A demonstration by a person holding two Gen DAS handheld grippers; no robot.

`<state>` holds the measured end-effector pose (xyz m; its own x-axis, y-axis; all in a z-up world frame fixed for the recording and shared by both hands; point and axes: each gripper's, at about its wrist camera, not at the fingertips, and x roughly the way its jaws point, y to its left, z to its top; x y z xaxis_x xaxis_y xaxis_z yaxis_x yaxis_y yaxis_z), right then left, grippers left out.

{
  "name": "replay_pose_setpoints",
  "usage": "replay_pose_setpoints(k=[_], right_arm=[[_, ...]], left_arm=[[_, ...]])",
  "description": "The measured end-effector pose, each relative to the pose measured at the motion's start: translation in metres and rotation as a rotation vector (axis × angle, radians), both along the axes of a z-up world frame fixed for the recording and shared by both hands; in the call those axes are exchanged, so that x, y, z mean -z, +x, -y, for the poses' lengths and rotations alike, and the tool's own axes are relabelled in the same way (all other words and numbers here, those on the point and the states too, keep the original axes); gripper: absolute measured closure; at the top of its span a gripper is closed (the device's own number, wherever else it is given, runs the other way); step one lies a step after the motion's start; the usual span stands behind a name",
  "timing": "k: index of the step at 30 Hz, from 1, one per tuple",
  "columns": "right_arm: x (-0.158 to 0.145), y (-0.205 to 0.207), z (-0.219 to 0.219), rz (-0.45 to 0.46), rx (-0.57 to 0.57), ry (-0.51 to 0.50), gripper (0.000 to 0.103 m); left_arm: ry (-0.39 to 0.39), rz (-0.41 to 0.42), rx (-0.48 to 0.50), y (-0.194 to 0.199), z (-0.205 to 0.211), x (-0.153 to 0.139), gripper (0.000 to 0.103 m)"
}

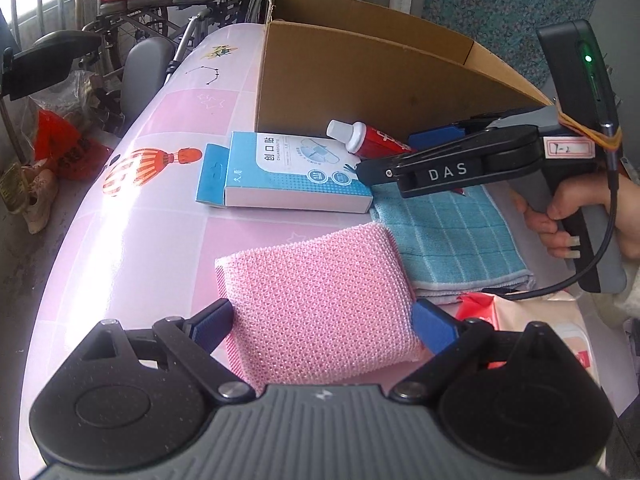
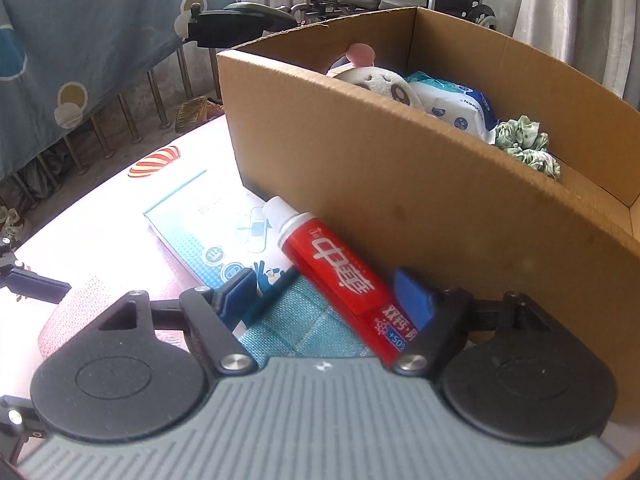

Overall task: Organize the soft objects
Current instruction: 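Grasp the red toothpaste tube with the right tool while the left tool lifts the pink pad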

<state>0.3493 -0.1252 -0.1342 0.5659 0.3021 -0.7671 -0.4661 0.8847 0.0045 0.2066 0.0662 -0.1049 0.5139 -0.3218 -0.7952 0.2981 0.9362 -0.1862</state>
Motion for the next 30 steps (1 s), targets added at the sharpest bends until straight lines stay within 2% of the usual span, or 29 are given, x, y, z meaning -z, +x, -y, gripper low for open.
replay_pose_setpoints(k=[2, 3, 4, 8, 14, 20, 22, 25, 26, 27, 28, 29, 30], right_arm=[[-0.002, 0.005, 0.005, -0.038, 0.031, 0.008, 0.037], [-0.003, 0.007, 0.006, -0.06, 0.052, -0.014, 0.047], [-0.003, 0.009, 0.008, -0.076, 0.039, -0.017, 0.049], [-0.001, -0.003, 0.006, -0.098, -0.036, -0.1, 0.053], [-0.001, -0.031, 0.006, -0.094, -0.055, -0.124, 0.055], [-0.002, -0.022, 0.005, -0.117, -0.065, -0.141, 0.05], [-0.002, -0.017, 0.01, -0.141, -0.029, -0.104, 0.054], [-0.003, -0.025, 0.01, -0.087, 0.016, -0.122, 0.063], [-0.004, -0.029, 0.011, -0.064, 0.026, -0.121, 0.064], [-0.006, -0.033, 0.013, -0.047, 0.035, -0.11, 0.066], [-0.009, -0.036, 0.018, -0.029, 0.054, -0.092, 0.067], [-0.012, -0.04, 0.022, -0.018, 0.063, -0.079, 0.067], [-0.016, -0.043, 0.026, -0.012, 0.063, -0.072, 0.068]], left_arm=[[-0.002, 0.005, 0.004, 0.0, -0.001, 0.0, 0.006], [-0.002, 0.007, 0.005, 0.0, 0.0, 0.001, 0.006], [-0.003, 0.01, 0.004, 0.001, -0.001, 0.001, 0.006], [-0.009, 0.015, -0.001, 0.002, -0.001, 0.002, 0.006], [-0.006, 0.025, 0.004, 0.001, 0.001, 0.003, 0.005], [-0.005, 0.026, 0.01, 0.002, 0.001, 0.003, 0.005], [-0.003, 0.037, 0.01, 0.001, 0.003, 0.004, 0.007], [-0.005, 0.06, 0.001, -0.001, 0.004, 0.005, 0.011], [-0.003, 0.068, -0.001, -0.003, 0.005, 0.005, 0.015], [0.0, 0.074, -0.002, -0.004, 0.005, 0.004, 0.023], [0.002, 0.081, -0.001, -0.005, 0.005, 0.003, 0.048], [0.002, 0.087, 0.004, -0.005, 0.005, 0.001, 0.058], [0.005, 0.095, 0.01, -0.006, 0.005, -0.001, 0.063]])
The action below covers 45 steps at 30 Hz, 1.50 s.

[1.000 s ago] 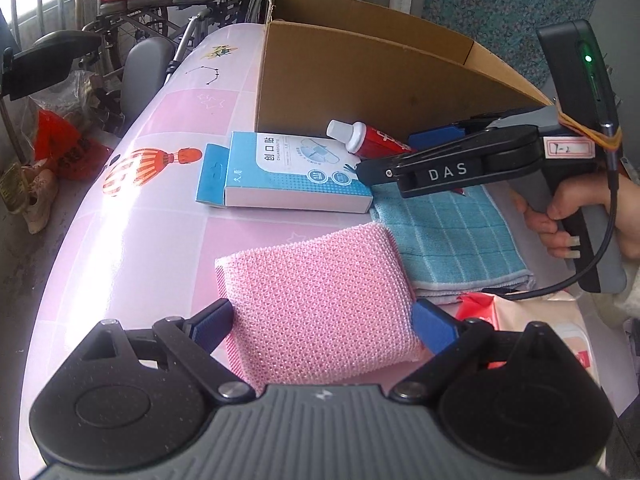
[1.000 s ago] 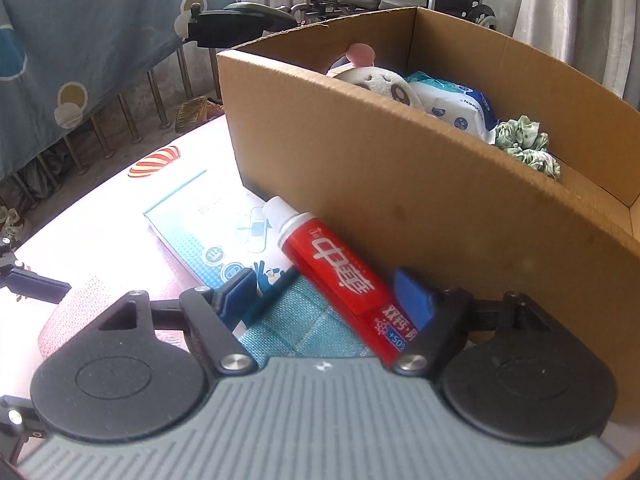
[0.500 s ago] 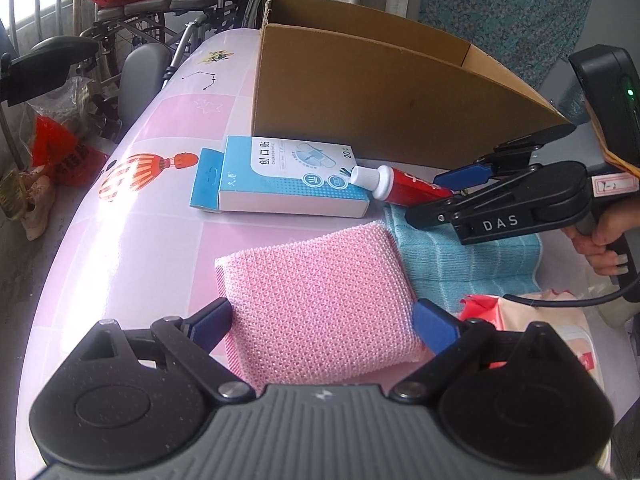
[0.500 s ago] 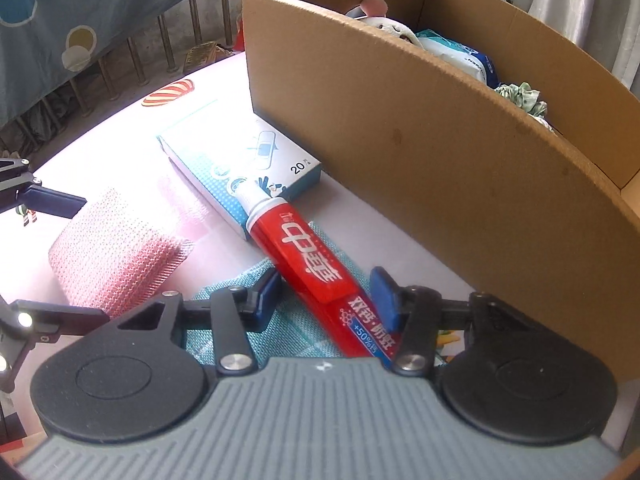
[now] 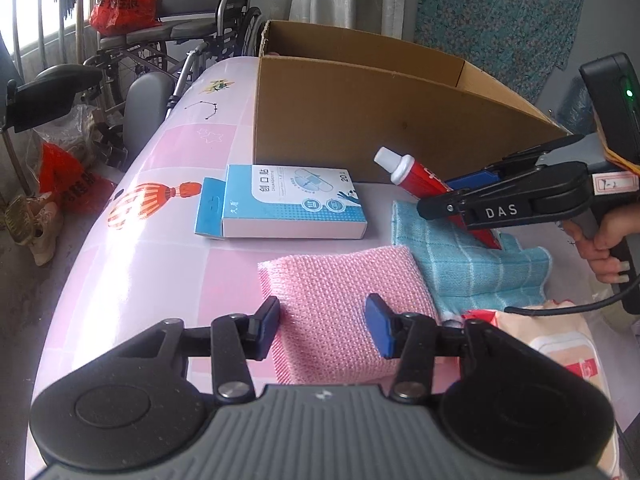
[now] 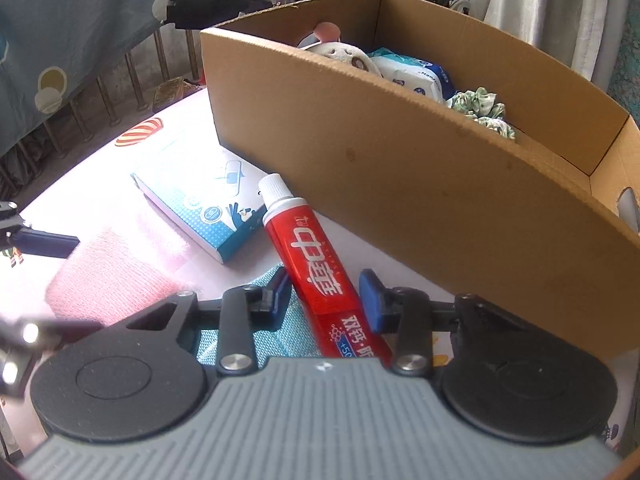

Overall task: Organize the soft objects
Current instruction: 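Grasp the red toothpaste tube with the right tool while the left tool lifts the pink pad, then carry toothpaste and pink pad into the box and open both tools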

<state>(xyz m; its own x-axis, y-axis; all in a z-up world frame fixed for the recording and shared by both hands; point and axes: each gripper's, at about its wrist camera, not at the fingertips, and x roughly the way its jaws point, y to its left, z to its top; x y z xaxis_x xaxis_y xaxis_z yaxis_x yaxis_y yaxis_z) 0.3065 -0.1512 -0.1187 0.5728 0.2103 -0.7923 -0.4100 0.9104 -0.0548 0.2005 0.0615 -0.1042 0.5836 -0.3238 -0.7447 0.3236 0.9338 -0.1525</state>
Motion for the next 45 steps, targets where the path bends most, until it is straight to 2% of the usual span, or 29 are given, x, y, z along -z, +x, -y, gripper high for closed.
replay_pose_setpoints(k=[2, 4, 6, 9, 12, 15, 17, 22, 27, 32, 36, 39, 45], right_arm=[[-0.006, -0.006, 0.008, 0.006, 0.009, 0.013, 0.069], [-0.008, -0.008, 0.018, -0.014, 0.026, 0.045, 0.069], [-0.009, -0.007, 0.025, -0.03, 0.047, 0.063, 0.07], [-0.01, -0.005, 0.031, -0.014, 0.072, 0.083, 0.071], [-0.014, 0.0, 0.034, -0.004, 0.086, 0.091, 0.072], [-0.013, 0.005, 0.035, -0.018, 0.092, 0.093, 0.072], [-0.014, 0.007, 0.035, -0.022, 0.099, 0.098, 0.073], [-0.02, 0.003, 0.036, -0.014, 0.091, 0.112, 0.073], [-0.01, 0.013, 0.035, -0.071, 0.084, 0.105, 0.073], [0.01, 0.025, 0.029, -0.148, 0.094, 0.103, 0.072], [0.012, 0.021, 0.021, -0.104, 0.087, 0.062, 0.077], [0.005, 0.007, 0.017, -0.031, 0.062, 0.036, 0.078], [-0.023, -0.015, 0.034, 0.037, 0.061, 0.073, 0.078]], left_arm=[[0.006, 0.02, -0.01, 0.001, -0.004, -0.007, 0.062], [-0.029, -0.049, -0.019, 0.013, -0.012, -0.007, 0.054], [-0.084, -0.096, -0.044, 0.021, -0.02, -0.005, 0.025], [-0.122, -0.153, -0.101, 0.025, -0.027, 0.0, 0.015], [-0.12, -0.139, -0.096, 0.022, -0.022, 0.003, 0.003], [-0.141, -0.139, -0.1, 0.02, -0.014, 0.007, 0.0], [-0.137, -0.144, -0.085, 0.021, -0.005, 0.01, 0.0], [-0.034, -0.076, -0.045, 0.02, 0.021, 0.013, 0.0], [0.048, -0.033, -0.008, 0.014, 0.033, 0.014, 0.019], [0.04, -0.055, 0.018, 0.013, 0.028, 0.01, 0.024], [0.035, -0.057, 0.015, 0.013, 0.025, 0.009, 0.028], [0.015, -0.066, 0.003, 0.015, 0.024, 0.007, 0.028], [0.023, -0.022, 0.019, 0.007, 0.021, -0.004, 0.028]])
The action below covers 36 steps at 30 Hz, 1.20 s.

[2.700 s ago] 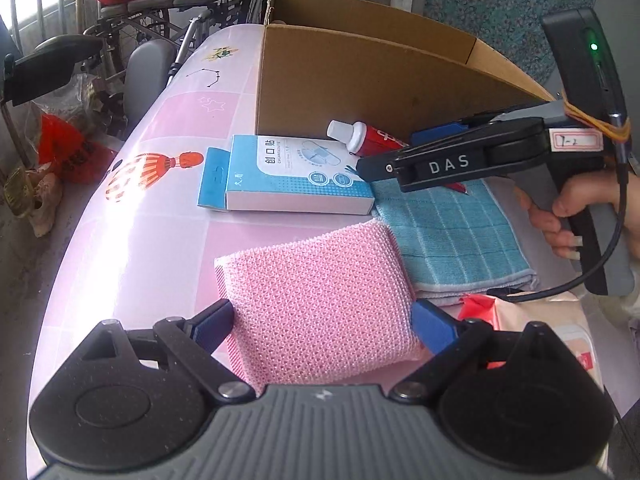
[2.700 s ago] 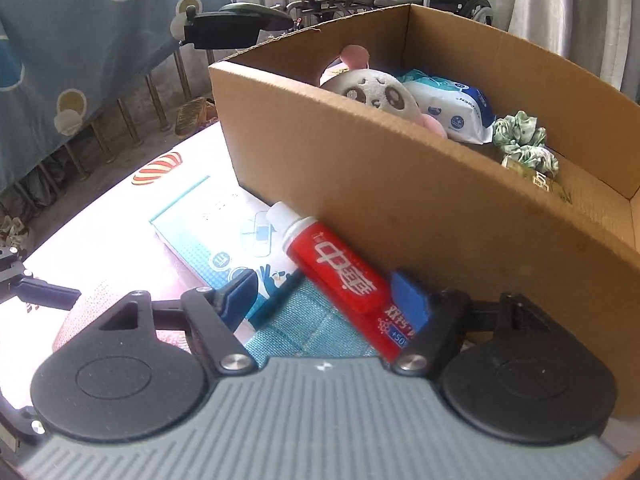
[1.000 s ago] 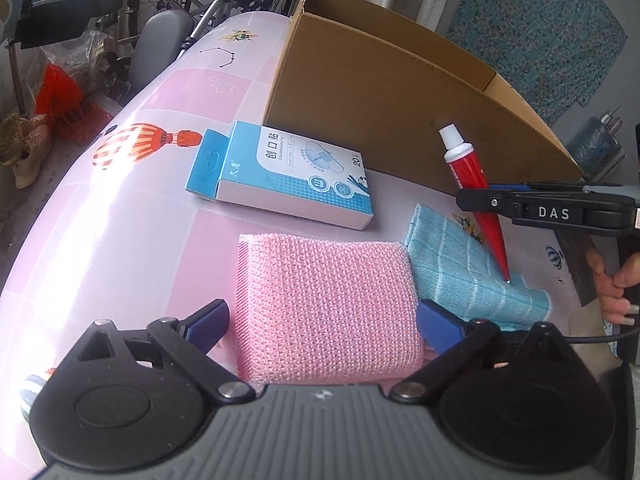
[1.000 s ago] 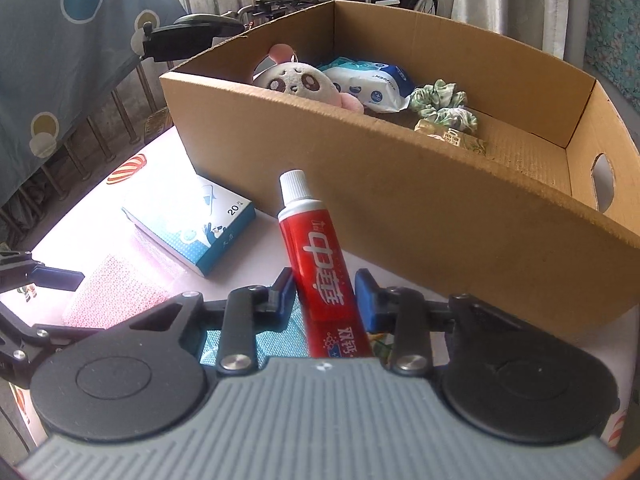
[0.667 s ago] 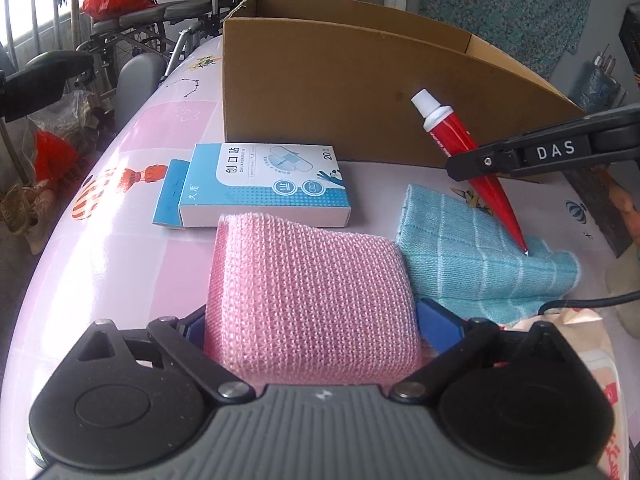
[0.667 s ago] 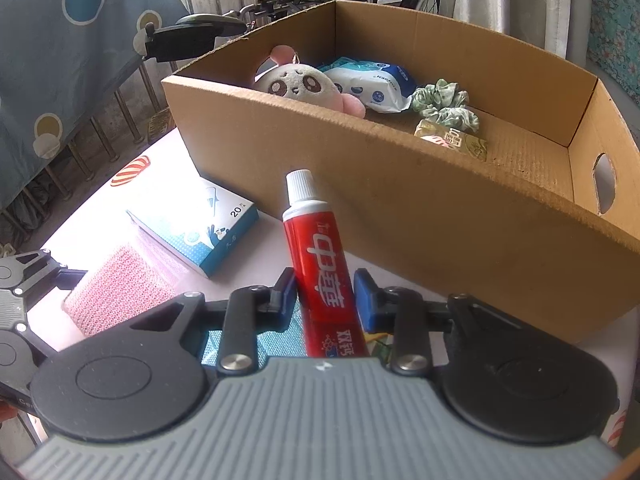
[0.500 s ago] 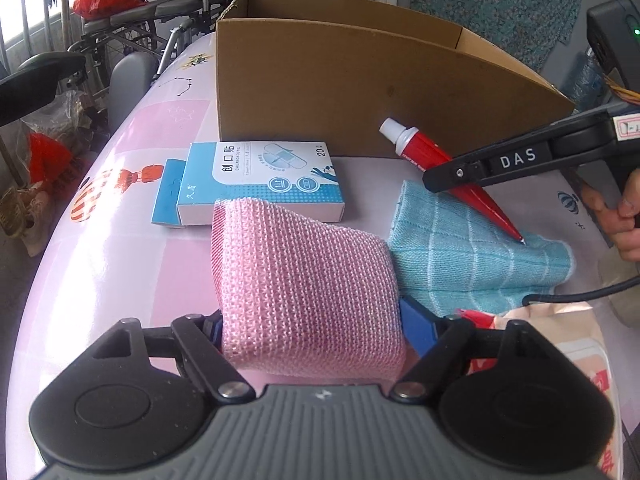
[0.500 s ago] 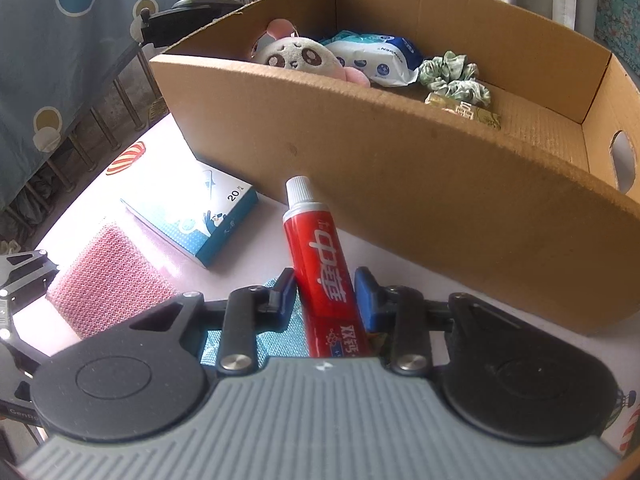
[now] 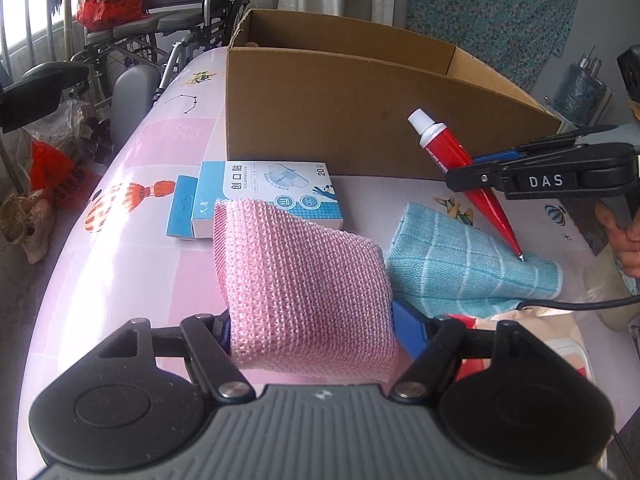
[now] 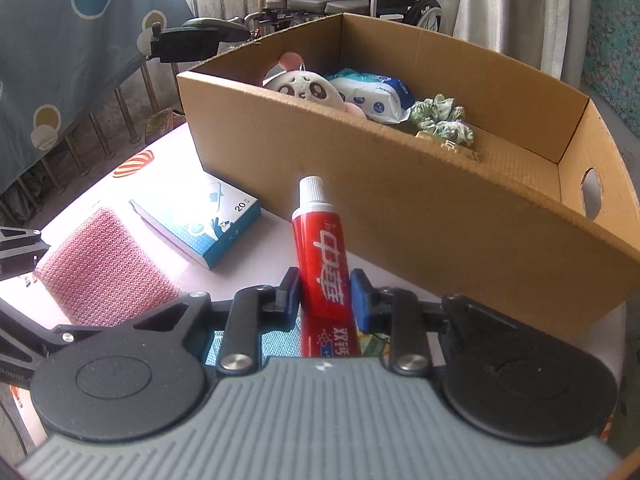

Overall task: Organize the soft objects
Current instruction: 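Carry toothpaste and pink pad into the box and open both tools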

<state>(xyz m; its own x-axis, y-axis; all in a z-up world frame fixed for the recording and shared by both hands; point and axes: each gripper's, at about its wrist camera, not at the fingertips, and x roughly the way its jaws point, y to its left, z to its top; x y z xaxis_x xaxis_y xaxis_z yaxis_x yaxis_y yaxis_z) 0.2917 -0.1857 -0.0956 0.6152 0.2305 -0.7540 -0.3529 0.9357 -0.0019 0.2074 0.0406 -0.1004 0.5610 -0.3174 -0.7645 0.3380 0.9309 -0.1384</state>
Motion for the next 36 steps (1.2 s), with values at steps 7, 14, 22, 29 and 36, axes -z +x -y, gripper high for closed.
replay_pose_setpoints(k=[7, 14, 22, 29, 36], right_arm=[[-0.046, -0.028, 0.027, 0.116, 0.029, 0.072, 0.078], [-0.092, -0.022, 0.065, 0.2, 0.11, 0.152, 0.078], [-0.11, 0.032, 0.107, 0.204, 0.234, 0.196, 0.078], [-0.073, 0.151, 0.132, -0.019, 0.378, 0.2, 0.078], [0.011, 0.232, 0.138, -0.267, 0.528, 0.197, 0.078]], left_arm=[[-0.011, 0.045, 0.0, -0.001, -0.006, -0.017, 0.028], [-0.01, 0.1, 0.02, -0.001, -0.008, -0.038, 0.028], [-0.027, 0.129, 0.02, 0.005, -0.006, -0.051, 0.028], [-0.044, 0.122, 0.035, 0.01, 0.003, -0.053, 0.028], [-0.034, 0.106, 0.03, 0.017, 0.009, -0.05, 0.028]])
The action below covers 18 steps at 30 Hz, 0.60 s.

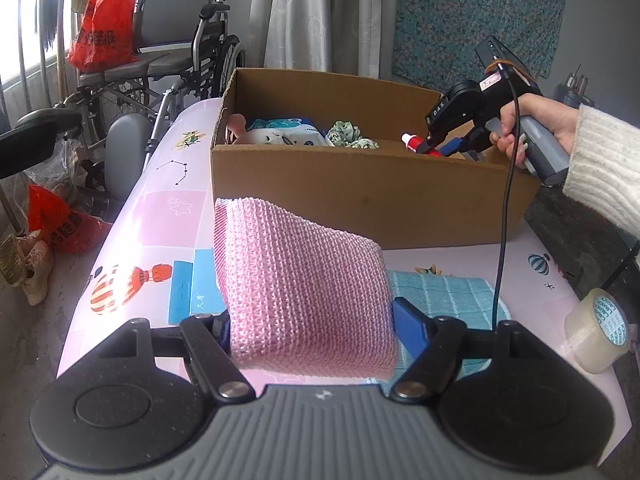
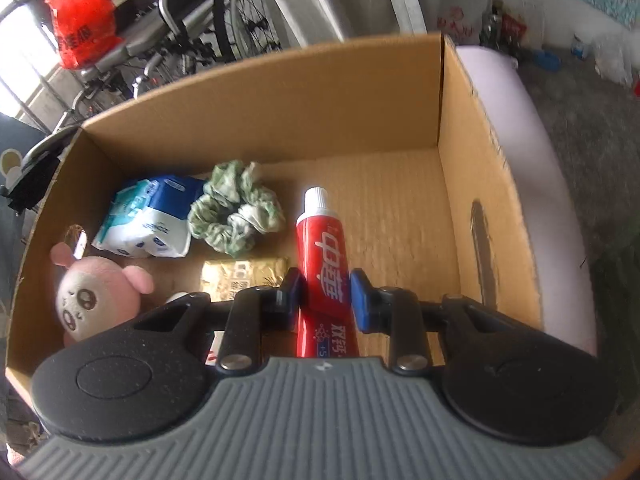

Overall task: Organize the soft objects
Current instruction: 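Carry toothpaste and pink pad into the box and open both tools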

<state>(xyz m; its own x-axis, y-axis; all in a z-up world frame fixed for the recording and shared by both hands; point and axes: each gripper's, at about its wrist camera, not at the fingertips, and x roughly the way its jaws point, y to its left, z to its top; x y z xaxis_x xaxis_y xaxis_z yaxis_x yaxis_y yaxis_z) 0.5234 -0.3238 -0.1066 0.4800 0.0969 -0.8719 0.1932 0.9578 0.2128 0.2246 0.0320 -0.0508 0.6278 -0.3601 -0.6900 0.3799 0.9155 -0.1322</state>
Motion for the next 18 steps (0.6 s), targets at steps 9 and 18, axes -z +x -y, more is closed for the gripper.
replay_pose_setpoints(k=[9, 18], right_arm=[[0.004, 0.008, -0.011, -0.037, -0.069, -0.027, 0.064], [-0.053, -0.036, 0.017, 0.153, -0.074, -0.083, 0.062]], left_arm=[[-0.053, 0.035, 0.014, 0.025, 0.009, -0.045, 0.027], [-0.093, -0.039, 0.12, 0.153, 0.1, -0.097, 0.027]])
